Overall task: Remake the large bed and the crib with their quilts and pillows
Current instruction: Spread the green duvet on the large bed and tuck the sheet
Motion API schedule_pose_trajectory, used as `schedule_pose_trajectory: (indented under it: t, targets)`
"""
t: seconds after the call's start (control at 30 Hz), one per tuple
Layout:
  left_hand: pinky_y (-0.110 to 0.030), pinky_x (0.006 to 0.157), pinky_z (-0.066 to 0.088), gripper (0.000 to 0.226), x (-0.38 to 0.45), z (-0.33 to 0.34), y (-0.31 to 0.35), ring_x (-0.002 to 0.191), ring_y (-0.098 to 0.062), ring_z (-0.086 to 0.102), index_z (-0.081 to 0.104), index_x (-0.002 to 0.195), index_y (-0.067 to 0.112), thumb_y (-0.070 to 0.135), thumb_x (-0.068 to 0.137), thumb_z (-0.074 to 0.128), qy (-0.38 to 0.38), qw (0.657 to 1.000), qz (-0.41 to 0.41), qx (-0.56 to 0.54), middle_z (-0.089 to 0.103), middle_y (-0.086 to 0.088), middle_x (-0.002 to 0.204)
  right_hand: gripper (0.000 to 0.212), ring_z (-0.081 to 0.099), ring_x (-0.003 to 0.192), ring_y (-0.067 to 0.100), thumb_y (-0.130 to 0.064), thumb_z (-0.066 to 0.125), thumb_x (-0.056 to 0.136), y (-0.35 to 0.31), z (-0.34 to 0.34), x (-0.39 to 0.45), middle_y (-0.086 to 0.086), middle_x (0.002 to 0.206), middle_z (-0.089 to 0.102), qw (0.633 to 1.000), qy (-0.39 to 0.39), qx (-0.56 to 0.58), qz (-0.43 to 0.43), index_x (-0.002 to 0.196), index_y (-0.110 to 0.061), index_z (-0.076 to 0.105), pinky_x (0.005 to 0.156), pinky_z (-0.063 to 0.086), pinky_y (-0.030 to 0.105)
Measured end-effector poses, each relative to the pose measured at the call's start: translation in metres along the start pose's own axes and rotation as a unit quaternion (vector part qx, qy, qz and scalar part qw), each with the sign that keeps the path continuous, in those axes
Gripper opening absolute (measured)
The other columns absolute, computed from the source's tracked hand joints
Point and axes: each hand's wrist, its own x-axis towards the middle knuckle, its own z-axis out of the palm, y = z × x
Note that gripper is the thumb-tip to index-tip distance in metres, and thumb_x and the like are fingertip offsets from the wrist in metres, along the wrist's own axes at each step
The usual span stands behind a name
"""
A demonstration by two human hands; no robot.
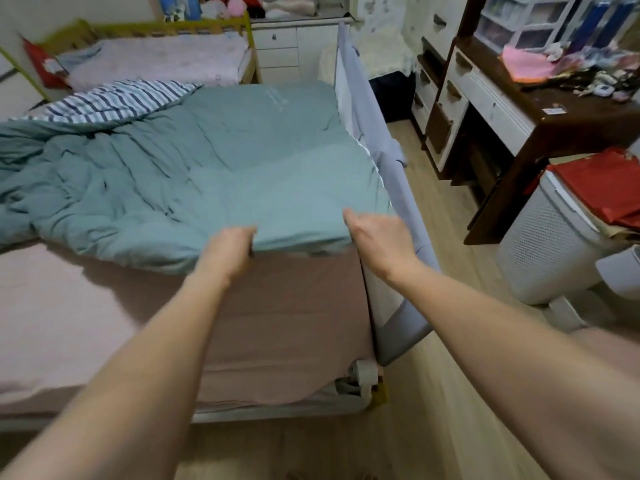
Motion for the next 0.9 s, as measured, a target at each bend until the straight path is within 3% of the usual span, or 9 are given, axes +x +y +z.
schedule_pose_trajectory:
  t: [0.1, 0.13, 0.2, 0.27, 0.33, 0.47, 0.77, 0.83, 0.9]
  targets:
    - [-0.037, 0.095, 0.045, 0.028, -0.030, 0.047, 0.025, 0.115, -0.033, 0.057, 0.061, 0.116, 0.005, 0.006, 0.091, 0.047, -0.210, 0.973, 0.048, 0.084, 0.061, -0.021, 0.123, 0.024, 0.063, 0.096, 0.035, -0.002, 0.047, 0.085, -0.006, 0.033, -0.053, 0.013, 0.099, 0.066, 0.962, -0.263, -0.014, -0.074, 0.105, -0.008, 0.059, 0.063, 0.035, 0.033]
    - [-0.037, 0.094, 0.044, 0.026, -0.026, 0.043, 0.029, 0.114, -0.034, 0.058, 0.061, 0.114, 0.002, 0.006, 0.091, 0.049, -0.207, 0.974, 0.046, 0.082, 0.061, -0.021, 0.122, 0.027, 0.063, 0.101, 0.034, -0.002, 0.047, 0.085, -0.001, 0.030, -0.050, 0.014, 0.106, 0.066, 0.960, -0.274, -0.013, -0.050, 0.107, -0.008, 0.061, 0.066, 0.036, 0.032]
    - [-0.041, 0.092, 0.044, 0.026, -0.004, 0.017, 0.028, 0.111, -0.037, 0.058, 0.061, 0.112, -0.002, 0.003, 0.088, 0.054, -0.116, 0.993, 0.023, 0.030, 0.061, -0.025, 0.117, 0.027, 0.065, 0.095, 0.034, -0.004, 0.047, 0.085, 0.009, 0.019, -0.022, 0.015, 0.103, 0.067, 0.988, -0.153, -0.015, -0.012, 0.107, -0.009, 0.061, 0.061, 0.034, 0.032]
    - [-0.044, 0.091, 0.044, 0.034, 0.000, -0.008, 0.023, 0.110, -0.040, 0.057, 0.058, 0.118, 0.001, -0.003, 0.084, 0.054, 0.070, 0.996, -0.019, -0.049, 0.060, -0.027, 0.116, 0.034, 0.065, 0.072, 0.030, 0.000, 0.050, 0.079, 0.010, 0.002, 0.002, 0.011, 0.081, 0.065, 0.997, 0.056, -0.041, 0.041, 0.109, -0.012, 0.062, 0.047, 0.024, 0.028]
    - [-0.044, 0.094, 0.042, 0.041, -0.013, 0.008, 0.021, 0.114, -0.040, 0.054, 0.053, 0.128, 0.004, -0.003, 0.087, 0.052, 0.119, 0.987, -0.048, -0.093, 0.057, -0.027, 0.122, 0.045, 0.059, 0.053, 0.025, 0.000, 0.048, 0.074, 0.003, 0.010, -0.009, 0.005, 0.066, 0.059, 0.993, 0.100, -0.049, 0.045, 0.112, -0.016, 0.065, 0.041, 0.022, 0.026]
    - [-0.040, 0.098, 0.046, 0.037, -0.043, 0.104, 0.029, 0.117, -0.034, 0.057, 0.061, 0.123, 0.011, 0.008, 0.090, 0.045, -0.201, 0.980, 0.000, 0.004, 0.060, -0.020, 0.126, 0.030, 0.061, 0.107, 0.032, -0.009, 0.041, 0.093, -0.022, 0.080, -0.091, 0.011, 0.113, 0.065, 0.963, -0.268, 0.007, -0.026, 0.118, -0.011, 0.059, 0.079, 0.047, 0.037]
    - [-0.041, 0.092, 0.048, 0.030, -0.064, 0.147, 0.026, 0.111, -0.035, 0.058, 0.062, 0.115, 0.010, 0.006, 0.090, 0.044, -0.140, 0.990, 0.023, 0.021, 0.061, -0.018, 0.115, 0.025, 0.061, 0.106, 0.032, -0.004, 0.042, 0.092, -0.030, 0.125, -0.094, 0.012, 0.113, 0.063, 0.959, -0.282, 0.015, -0.016, 0.109, -0.009, 0.059, 0.077, 0.046, 0.037]
    - [-0.043, 0.089, 0.048, 0.024, -0.042, 0.119, 0.025, 0.106, -0.037, 0.058, 0.063, 0.109, 0.006, 0.006, 0.087, 0.052, -0.051, 0.999, 0.015, -0.010, 0.060, -0.021, 0.109, 0.027, 0.062, 0.099, 0.033, -0.003, 0.042, 0.090, -0.022, 0.115, -0.068, 0.013, 0.107, 0.064, 0.983, -0.175, 0.037, 0.031, 0.108, -0.011, 0.060, 0.068, 0.043, 0.036]
    - [-0.045, 0.086, 0.046, 0.033, -0.024, 0.095, 0.021, 0.101, -0.040, 0.055, 0.062, 0.110, 0.003, -0.001, 0.078, 0.061, 0.109, 0.991, -0.003, -0.075, 0.057, -0.024, 0.104, 0.030, 0.064, 0.077, 0.031, -0.002, 0.044, 0.082, -0.013, 0.093, -0.038, 0.011, 0.087, 0.062, 0.995, 0.049, 0.021, 0.086, 0.103, -0.013, 0.062, 0.053, 0.032, 0.031]
